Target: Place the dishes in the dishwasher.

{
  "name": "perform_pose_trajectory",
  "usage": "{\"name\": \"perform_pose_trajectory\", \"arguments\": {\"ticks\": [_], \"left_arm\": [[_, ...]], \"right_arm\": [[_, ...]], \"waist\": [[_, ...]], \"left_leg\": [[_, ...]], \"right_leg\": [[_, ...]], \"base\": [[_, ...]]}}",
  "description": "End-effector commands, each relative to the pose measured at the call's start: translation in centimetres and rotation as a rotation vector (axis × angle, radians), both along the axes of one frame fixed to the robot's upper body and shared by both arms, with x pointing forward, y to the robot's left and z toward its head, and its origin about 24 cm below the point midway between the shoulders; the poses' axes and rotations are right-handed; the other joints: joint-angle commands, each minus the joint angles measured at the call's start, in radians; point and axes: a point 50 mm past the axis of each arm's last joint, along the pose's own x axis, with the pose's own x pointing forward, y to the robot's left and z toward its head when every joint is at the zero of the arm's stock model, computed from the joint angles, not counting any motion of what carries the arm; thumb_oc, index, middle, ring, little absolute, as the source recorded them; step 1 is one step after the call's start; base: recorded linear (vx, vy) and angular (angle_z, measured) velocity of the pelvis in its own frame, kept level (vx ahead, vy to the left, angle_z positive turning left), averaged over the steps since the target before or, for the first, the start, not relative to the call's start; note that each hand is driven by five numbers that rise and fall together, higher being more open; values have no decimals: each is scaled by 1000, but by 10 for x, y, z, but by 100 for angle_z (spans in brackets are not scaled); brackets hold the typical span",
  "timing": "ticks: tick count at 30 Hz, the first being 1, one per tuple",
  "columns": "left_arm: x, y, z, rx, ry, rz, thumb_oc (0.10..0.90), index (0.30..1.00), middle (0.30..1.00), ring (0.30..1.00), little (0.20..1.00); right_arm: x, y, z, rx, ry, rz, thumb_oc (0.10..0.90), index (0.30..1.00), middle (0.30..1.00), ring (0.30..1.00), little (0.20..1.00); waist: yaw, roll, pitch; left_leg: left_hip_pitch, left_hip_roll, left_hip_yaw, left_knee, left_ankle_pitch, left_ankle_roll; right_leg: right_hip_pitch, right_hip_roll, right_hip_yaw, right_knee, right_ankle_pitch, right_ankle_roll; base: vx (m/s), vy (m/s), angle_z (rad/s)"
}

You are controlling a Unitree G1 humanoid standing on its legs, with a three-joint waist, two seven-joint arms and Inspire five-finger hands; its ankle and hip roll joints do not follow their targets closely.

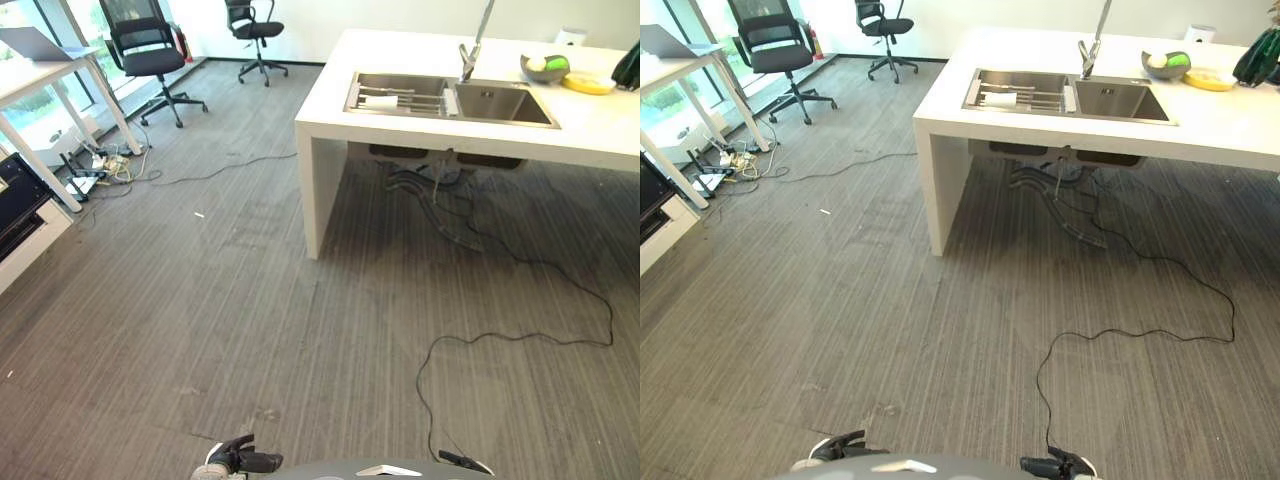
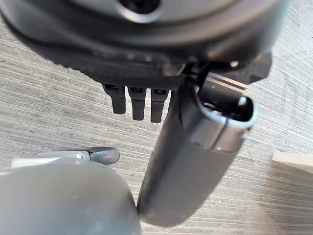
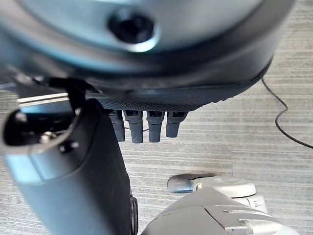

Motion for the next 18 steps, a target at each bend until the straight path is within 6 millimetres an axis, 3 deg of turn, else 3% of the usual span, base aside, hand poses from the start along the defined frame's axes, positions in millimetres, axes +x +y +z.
{"name": "perform_pose_trajectory", "arguments": {"ticks": [1,3,4,5,6,7,8,9,10,11,12,13,14,15,18], "left_arm": [[13,-6,1,9,-18,35,800,900,900,900,900],[13,-6,1,9,-18,36,800,900,900,900,900],[20,-5,3,7,-43,53,800,900,900,900,900],[21,-5,3,7,-44,53,800,900,900,900,900],[30,-5,5,2,-72,58,800,900,900,900,900],[31,-6,5,-2,-76,56,800,900,900,900,900],[30,-5,5,0,-76,58,800,900,900,900,900],[26,-4,4,3,-67,58,800,900,900,900,900],[26,-4,4,3,-67,58,800,900,900,900,900],[17,-4,2,2,-41,62,800,900,900,900,900],[17,-4,2,2,-41,62,800,900,900,900,900],[11,-5,1,3,-27,56,800,900,900,900,900],[11,-5,1,3,-27,56,800,900,900,900,900],[8,-5,0,11,-19,33,800,900,900,900,900],[7,-1,1,33,-16,5,800,900,900,900,900]], "right_arm": [[0,-19,4,-64,21,10,800,900,900,900,900],[1,-19,4,-64,21,10,800,900,900,900,900],[0,-22,5,-67,12,-7,800,900,900,900,900],[0,-22,5,-67,12,-7,800,900,900,900,900],[1,-27,7,-86,20,-4,800,900,900,900,900],[2,-27,7,-84,14,-3,800,900,900,900,900],[4,-28,8,-89,7,-2,800,900,900,900,900],[5,-30,8,-99,3,10,800,900,900,900,900],[5,-30,8,-99,3,10,800,900,900,900,900],[5,-30,8,-101,8,20,800,900,900,900,900],[5,-30,8,-101,8,20,800,900,900,900,900],[4,-31,8,-105,10,31,800,900,900,900,900],[4,-31,8,-105,10,31,800,900,900,900,900],[6,-31,9,-120,10,62,800,900,900,900,900],[11,-27,8,-118,6,97,800,900,900,900,900]], "waist": [[16,-17,15],[15,-16,12],[19,-44,45],[17,-40,42],[58,-64,89],[60,-64,94],[65,-59,90],[75,-47,81],[75,-47,81],[96,-25,55],[96,-25,55],[113,-20,49],[113,-20,49],[144,-19,39],[155,-28,20]], "left_leg": [[-95,10,-28,202,-71,-85],[-104,11,-28,213,-77,-85],[-225,23,16,476,-2,-121],[-236,27,12,490,-9,-122],[-353,-2,-4,685,50,-136],[-387,2,5,679,49,-135],[-416,1,36,619,40,-130],[-432,9,85,473,37,-120],[-432,9,85,473,37,-120],[-426,28,114,247,75,-106],[-426,28,114,247,75,-106],[-418,26,117,107,114,-103],[-418,26,117,107,114,-103],[-466,34,59,2,139,-112],[-444,44,46,2,169,-110]], "right_leg": [[-72,-53,-12,64,-34,102],[-77,-52,-13,66,-34,102],[-63,-65,-18,71,-38,88],[-68,-61,-20,72,-38,87],[-37,-79,-23,58,-43,77],[-28,-79,-27,52,-45,77],[-7,-75,-32,37,-51,80],[25,-53,-29,18,-69,84],[25,-53,-29,18,-69,84],[50,-20,-13,16,-103,88],[50,-20,-13,16,-103,88],[76,-13,2,16,-126,94],[76,-13,2,16,-126,94],[128,-14,33,16,-161,97],[172,-21,70,16,-181,102]], "base": [[-44,-105,6],[-18,-102,2],[13,-128,-1],[59,-261,-14],[90,-148,7],[218,-154,16],[342,-8,20],[294,6,-1],[474,70,-4],[304,58,5],[453,89,-13],[149,31,-18],[431,75,-30],[282,44,-12],[527,113,-74]]}}
